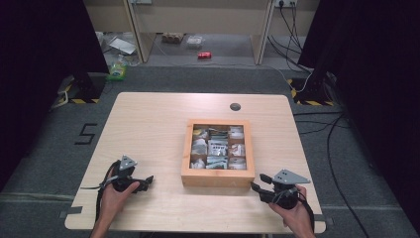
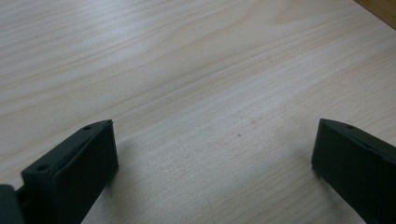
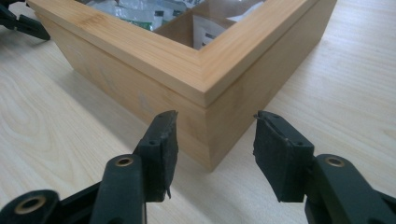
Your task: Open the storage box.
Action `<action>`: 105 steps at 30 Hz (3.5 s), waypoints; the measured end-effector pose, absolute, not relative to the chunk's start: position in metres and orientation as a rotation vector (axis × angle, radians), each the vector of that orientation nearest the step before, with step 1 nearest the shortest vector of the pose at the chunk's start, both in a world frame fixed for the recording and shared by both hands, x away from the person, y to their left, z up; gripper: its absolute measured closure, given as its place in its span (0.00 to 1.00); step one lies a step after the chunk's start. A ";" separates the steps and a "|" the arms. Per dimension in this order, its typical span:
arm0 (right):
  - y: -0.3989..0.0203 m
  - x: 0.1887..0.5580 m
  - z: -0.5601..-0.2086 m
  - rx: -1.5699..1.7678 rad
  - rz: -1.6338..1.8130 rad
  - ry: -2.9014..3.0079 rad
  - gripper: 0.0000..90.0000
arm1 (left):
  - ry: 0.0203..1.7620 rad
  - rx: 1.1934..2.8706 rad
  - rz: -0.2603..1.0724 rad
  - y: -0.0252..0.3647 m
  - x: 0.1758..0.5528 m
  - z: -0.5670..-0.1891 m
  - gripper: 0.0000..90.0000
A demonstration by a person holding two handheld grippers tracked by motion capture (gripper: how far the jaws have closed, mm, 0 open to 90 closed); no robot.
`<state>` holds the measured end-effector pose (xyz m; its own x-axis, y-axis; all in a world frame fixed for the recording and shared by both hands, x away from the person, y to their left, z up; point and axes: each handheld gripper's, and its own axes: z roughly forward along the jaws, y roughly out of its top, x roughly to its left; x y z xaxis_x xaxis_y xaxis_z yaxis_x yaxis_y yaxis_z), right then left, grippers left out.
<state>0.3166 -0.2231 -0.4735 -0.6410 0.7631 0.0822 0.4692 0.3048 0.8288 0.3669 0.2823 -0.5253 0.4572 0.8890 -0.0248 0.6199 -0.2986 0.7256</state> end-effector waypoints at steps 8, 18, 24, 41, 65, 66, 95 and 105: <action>-0.214 0.319 -0.475 1.073 1.274 2.260 0.65 | 1.253 2.032 0.509 0.282 0.367 -0.525 0.00; -0.212 0.321 -0.475 1.081 1.280 2.239 0.68 | 1.253 2.032 0.509 0.282 0.367 -0.525 0.00; -0.211 0.321 -0.475 1.080 1.274 2.231 0.68 | 1.253 2.033 0.509 0.282 0.367 -0.525 0.00; -0.209 0.323 -0.471 1.038 1.294 2.210 0.67 | 1.253 2.033 0.509 0.282 0.367 -0.525 0.00; -0.202 0.357 -0.440 1.064 1.485 2.102 0.63 | 1.252 2.033 0.508 0.283 0.367 -0.525 0.00; -0.202 0.357 -0.440 1.064 1.485 2.102 0.63 | 1.253 2.032 0.509 0.282 0.367 -0.525 0.00; -0.200 0.391 -0.424 1.065 1.527 2.043 0.64 | 1.253 2.033 0.509 0.282 0.367 -0.525 0.00; -0.202 0.400 -0.419 1.082 1.542 2.018 0.64 | 1.252 2.033 0.509 0.282 0.367 -0.525 0.00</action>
